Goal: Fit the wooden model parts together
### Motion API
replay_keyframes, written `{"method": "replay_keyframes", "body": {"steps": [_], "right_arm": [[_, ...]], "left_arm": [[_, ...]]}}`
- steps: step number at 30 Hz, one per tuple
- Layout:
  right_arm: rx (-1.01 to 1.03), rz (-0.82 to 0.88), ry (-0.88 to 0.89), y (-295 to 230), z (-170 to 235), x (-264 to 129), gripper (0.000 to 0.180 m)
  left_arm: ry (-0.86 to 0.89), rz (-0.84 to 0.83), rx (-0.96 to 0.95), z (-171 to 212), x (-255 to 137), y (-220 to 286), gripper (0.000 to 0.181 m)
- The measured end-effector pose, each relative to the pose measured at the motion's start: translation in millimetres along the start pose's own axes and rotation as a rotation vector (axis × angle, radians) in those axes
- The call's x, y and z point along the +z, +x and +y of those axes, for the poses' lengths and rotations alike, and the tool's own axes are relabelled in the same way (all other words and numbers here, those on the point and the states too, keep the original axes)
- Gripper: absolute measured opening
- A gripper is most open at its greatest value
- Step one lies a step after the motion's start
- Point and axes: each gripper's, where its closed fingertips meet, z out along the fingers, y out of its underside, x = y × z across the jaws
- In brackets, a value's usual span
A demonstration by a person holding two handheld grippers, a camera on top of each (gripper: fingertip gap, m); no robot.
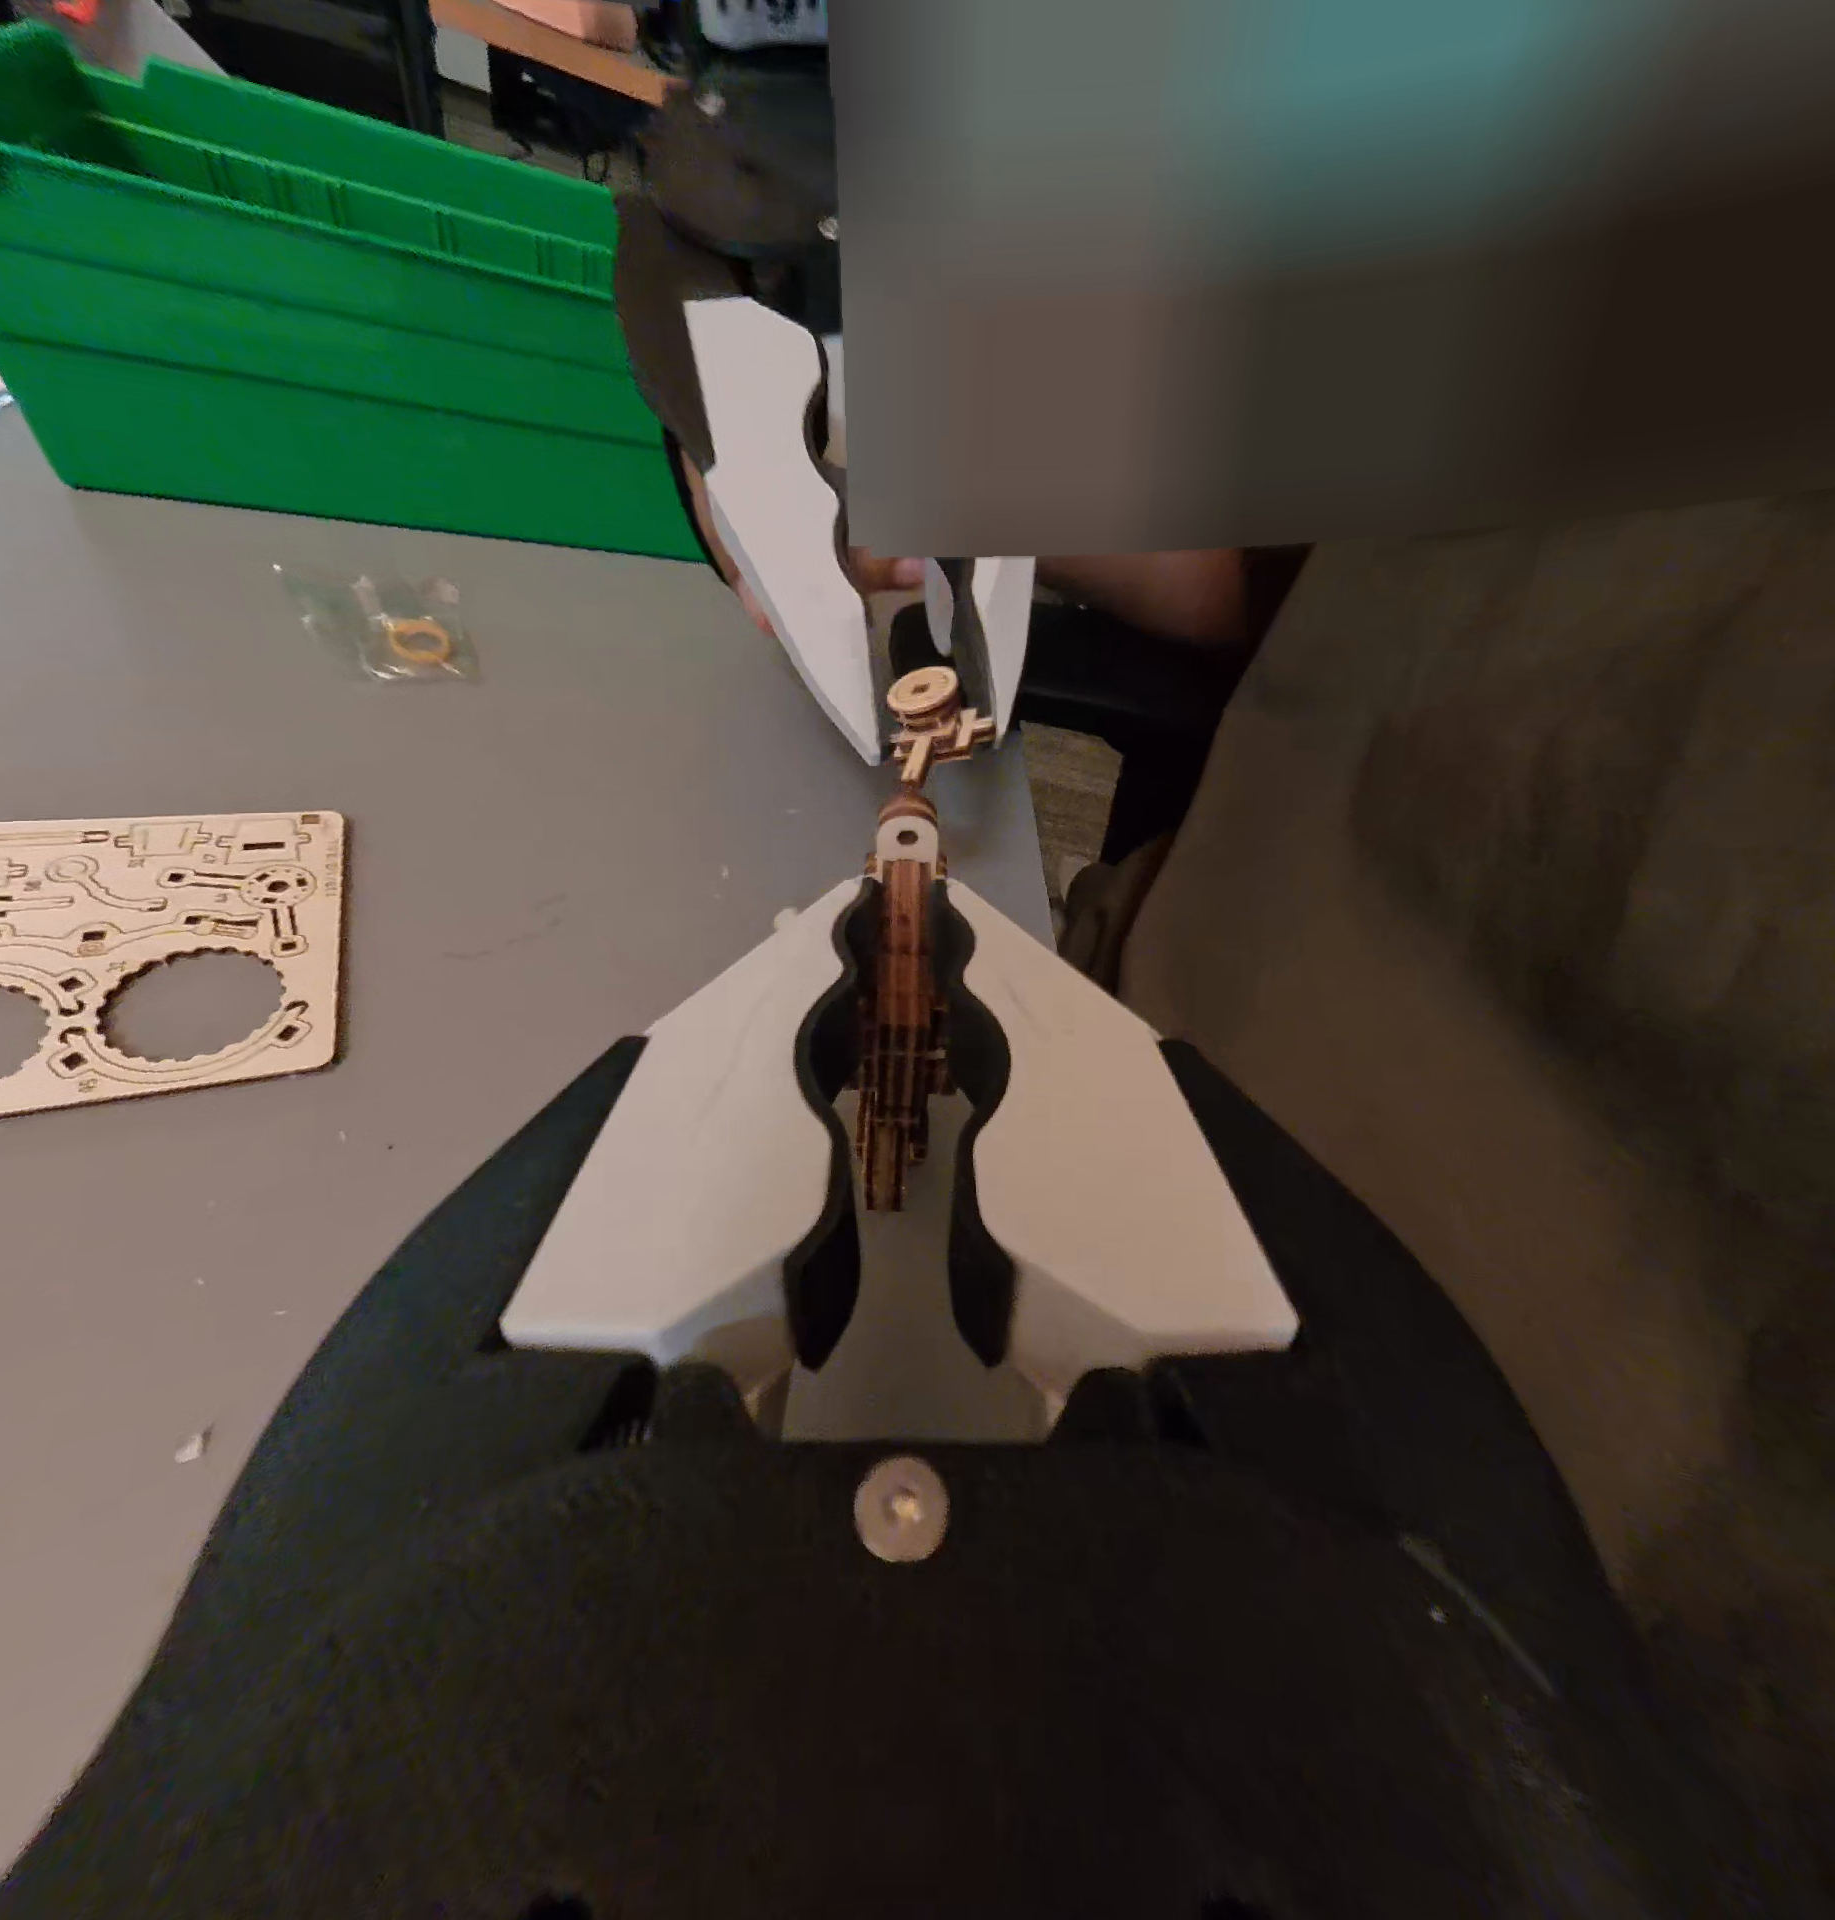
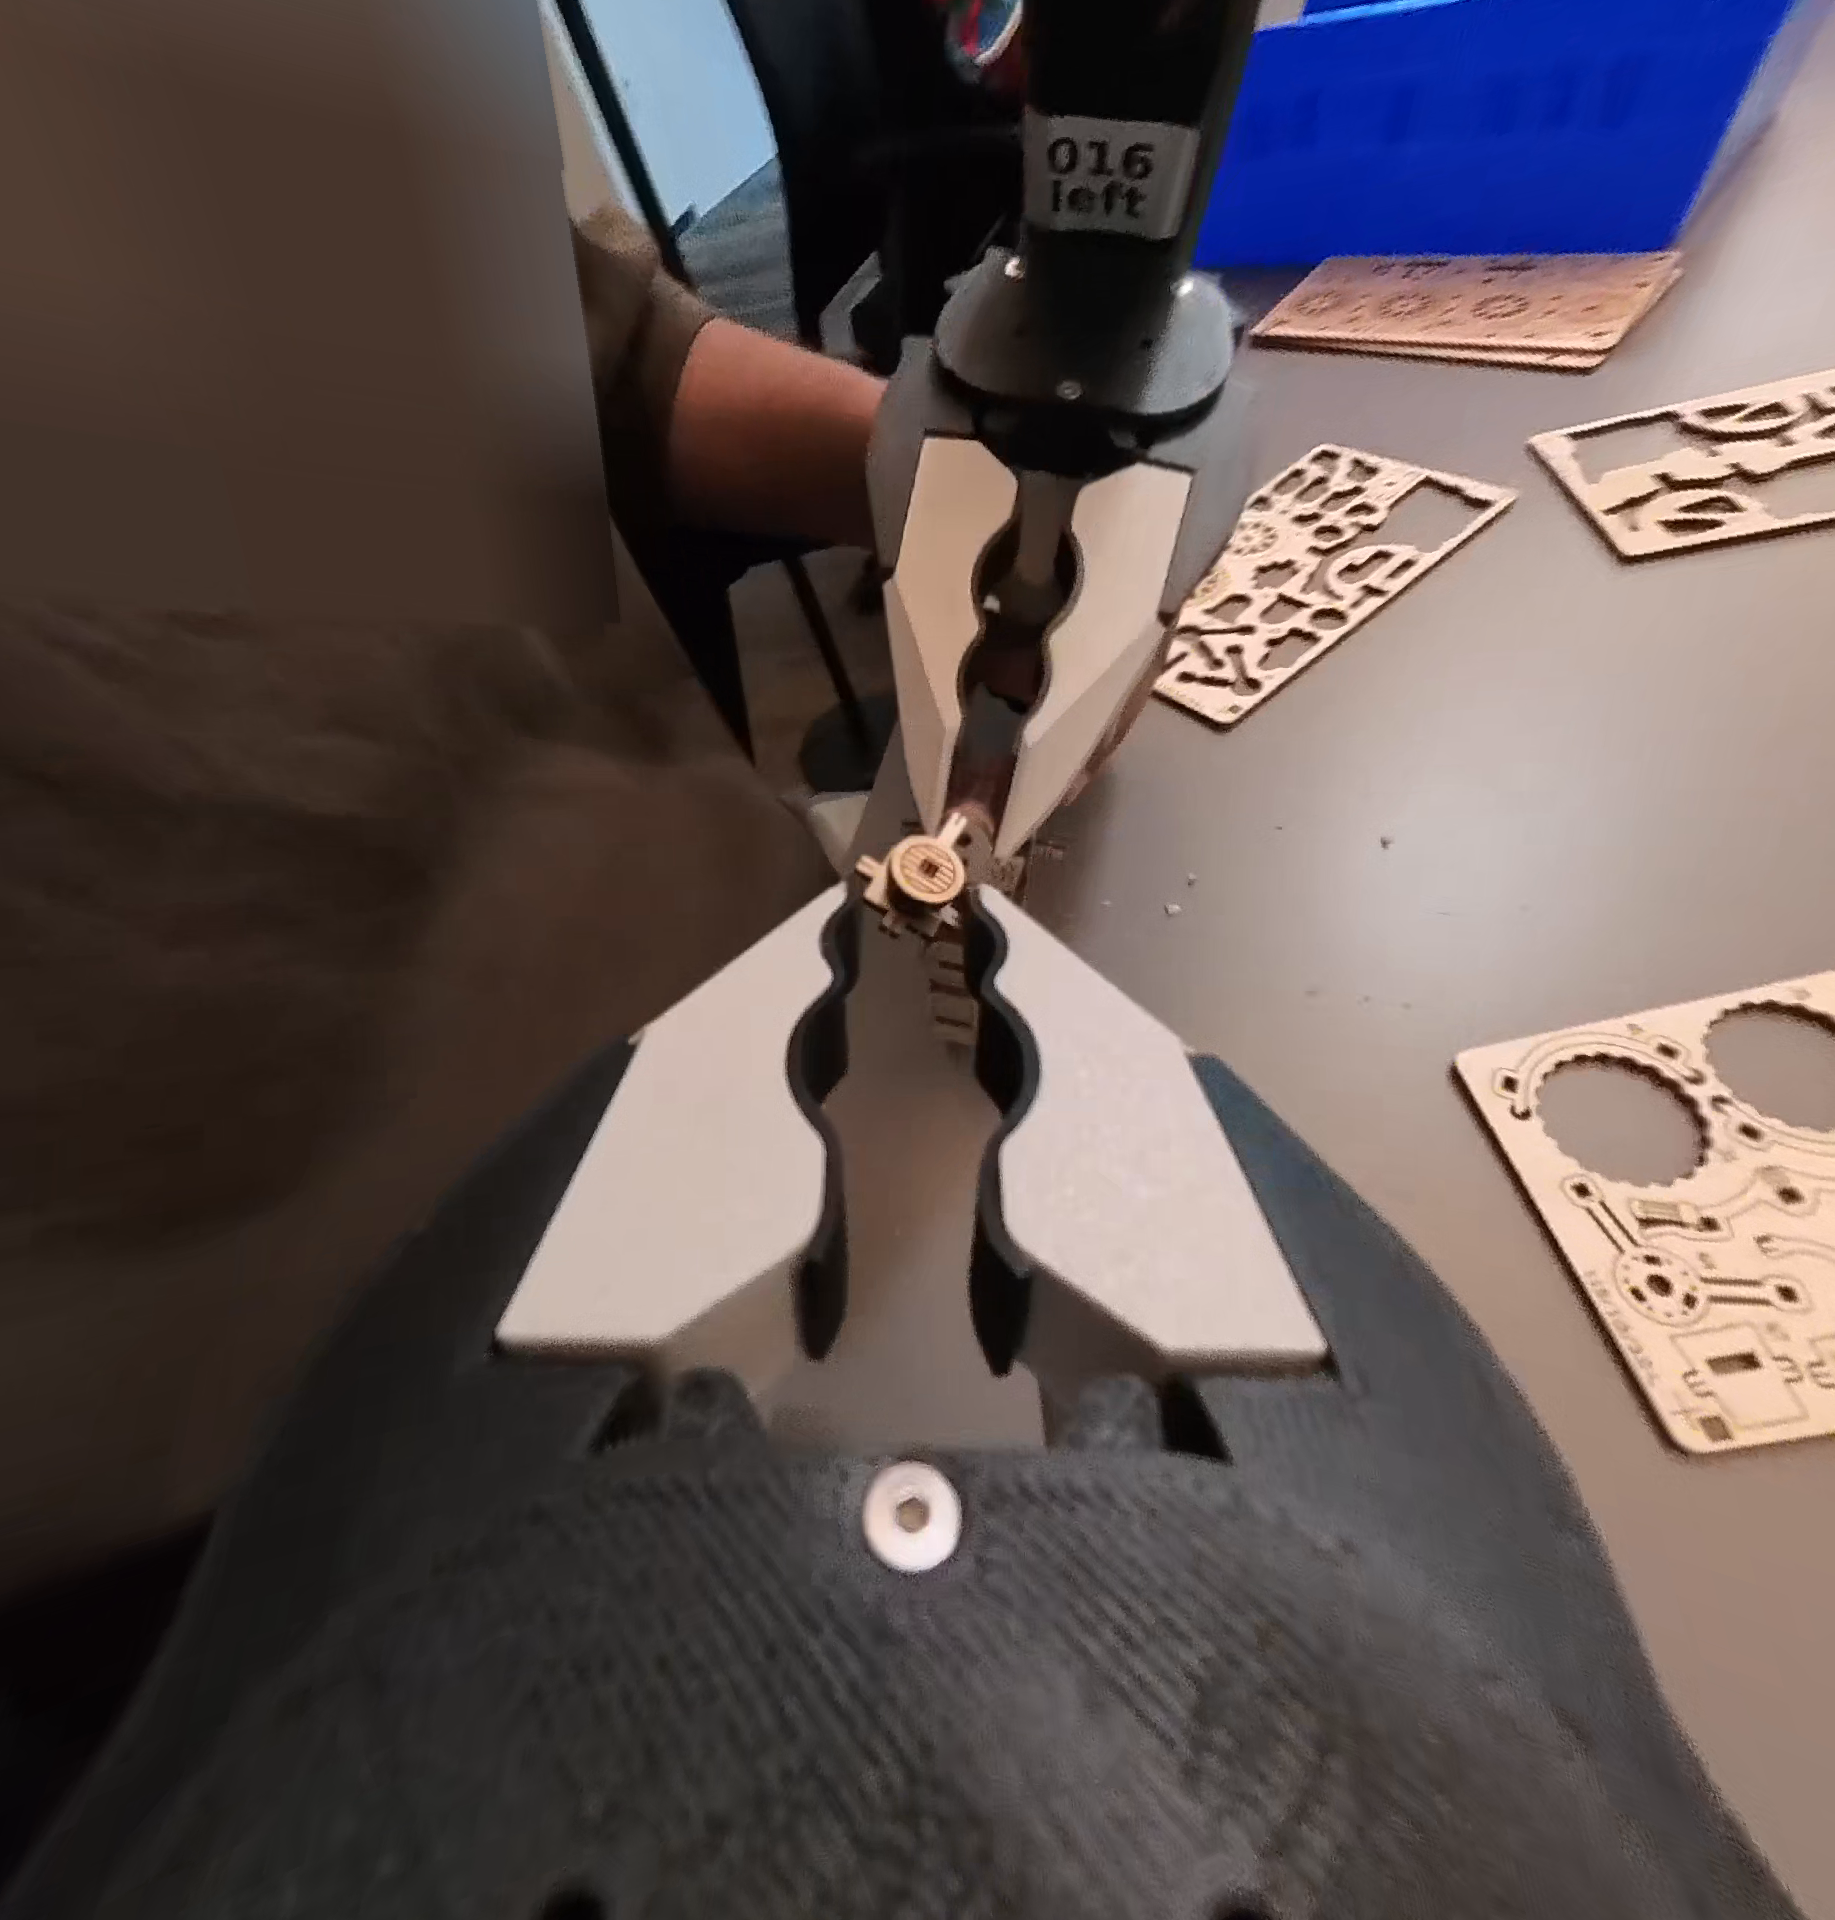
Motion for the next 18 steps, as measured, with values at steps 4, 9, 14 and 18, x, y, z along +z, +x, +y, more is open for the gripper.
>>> {"method": "replay_keyframes", "body": {"steps": [4,9,14,18], "right_arm": [[-0.005,-0.068,-0.057,0.4,8.6,4.5,0.016],[0.015,-0.069,-0.022,3.5,10.0,4.3,0.016],[0.015,-0.059,-0.012,6.1,8.9,3.7,0.016],[0.013,-0.064,-0.008,6.0,7.5,5.1,0.016]], "left_arm": [[-0.012,0.025,-0.017,4.1,0.9,2.3,0.006],[-0.004,0.035,-0.038,3.7,0.7,-0.6,0.006],[0.012,0.021,-0.051,2.7,1.5,-4.4,0.011],[0.033,0.032,-0.068,-0.5,3.7,-2.6,0.020]]}}
